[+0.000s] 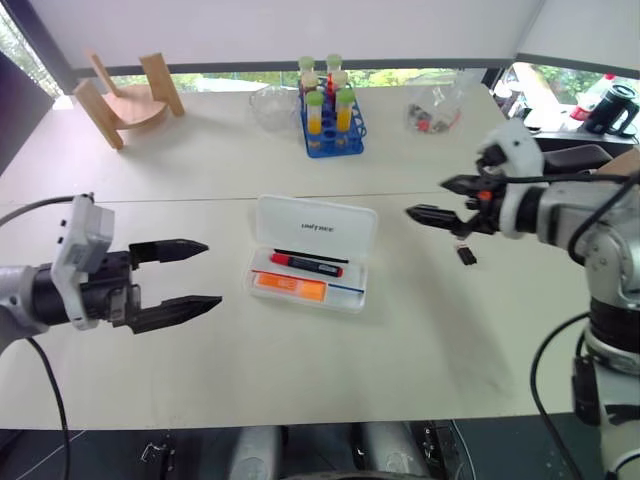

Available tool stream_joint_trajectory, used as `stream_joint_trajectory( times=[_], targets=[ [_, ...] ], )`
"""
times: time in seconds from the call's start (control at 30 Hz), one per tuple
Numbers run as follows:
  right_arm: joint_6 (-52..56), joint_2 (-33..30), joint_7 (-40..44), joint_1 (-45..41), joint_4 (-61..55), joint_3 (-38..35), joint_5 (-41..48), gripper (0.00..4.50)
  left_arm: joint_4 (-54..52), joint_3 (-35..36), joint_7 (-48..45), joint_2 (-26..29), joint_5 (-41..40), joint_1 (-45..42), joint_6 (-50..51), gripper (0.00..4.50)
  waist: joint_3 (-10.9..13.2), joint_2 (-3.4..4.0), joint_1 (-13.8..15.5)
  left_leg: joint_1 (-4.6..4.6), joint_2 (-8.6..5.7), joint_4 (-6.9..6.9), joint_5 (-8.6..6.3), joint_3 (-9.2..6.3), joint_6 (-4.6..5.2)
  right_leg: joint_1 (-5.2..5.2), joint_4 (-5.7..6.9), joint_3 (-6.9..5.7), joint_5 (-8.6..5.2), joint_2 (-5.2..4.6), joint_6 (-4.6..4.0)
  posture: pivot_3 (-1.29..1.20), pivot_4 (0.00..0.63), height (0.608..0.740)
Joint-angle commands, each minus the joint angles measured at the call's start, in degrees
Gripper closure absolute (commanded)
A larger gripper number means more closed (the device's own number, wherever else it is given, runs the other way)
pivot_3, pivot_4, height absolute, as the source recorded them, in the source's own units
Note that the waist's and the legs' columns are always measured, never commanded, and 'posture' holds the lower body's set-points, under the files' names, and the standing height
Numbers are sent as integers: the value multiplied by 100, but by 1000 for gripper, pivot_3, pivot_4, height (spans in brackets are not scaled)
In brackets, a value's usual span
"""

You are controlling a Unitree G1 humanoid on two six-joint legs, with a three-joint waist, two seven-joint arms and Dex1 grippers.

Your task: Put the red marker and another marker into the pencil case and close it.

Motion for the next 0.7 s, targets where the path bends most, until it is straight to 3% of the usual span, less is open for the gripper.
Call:
stream_joint_trajectory(
  times=[0.03,0.27,0.43,0.57,0.7],
  targets=[
    [-593,-115,-389,446,530,7,-374,14,42,-243,-77,-73,104,-235,-249,0,-1,-1,3,3,1,0,0,4,0,3,0,2,0,0,1,0,150,740],
    [-1816,40,-658,853,2203,471,-870,14,-113,-723,-129,-242,78,-556,-374,0,0,0,-12,4,1,5,0,13,1,0,6,9,1,1,2,0,150,740],
    [-2162,119,-562,912,2688,528,-876,14,-207,-813,-133,-266,-35,-704,-319,0,-3,-5,-47,12,4,10,0,8,1,13,6,8,2,5,3,0,150,740],
    [-2178,115,-478,1011,2620,548,-840,1215,-150,-844,-162,-244,6,-764,-333,0,-3,-5,-83,25,3,15,0,5,1,32,6,7,2,4,3,0,150,740],
    [-1881,2,-300,1288,2065,514,-681,3202,-100,-851,-147,-233,37,-813,-350,0,-4,-7,-58,25,2,17,0,-4,1,36,5,3,1,5,4,0,150,740]
  ],
)
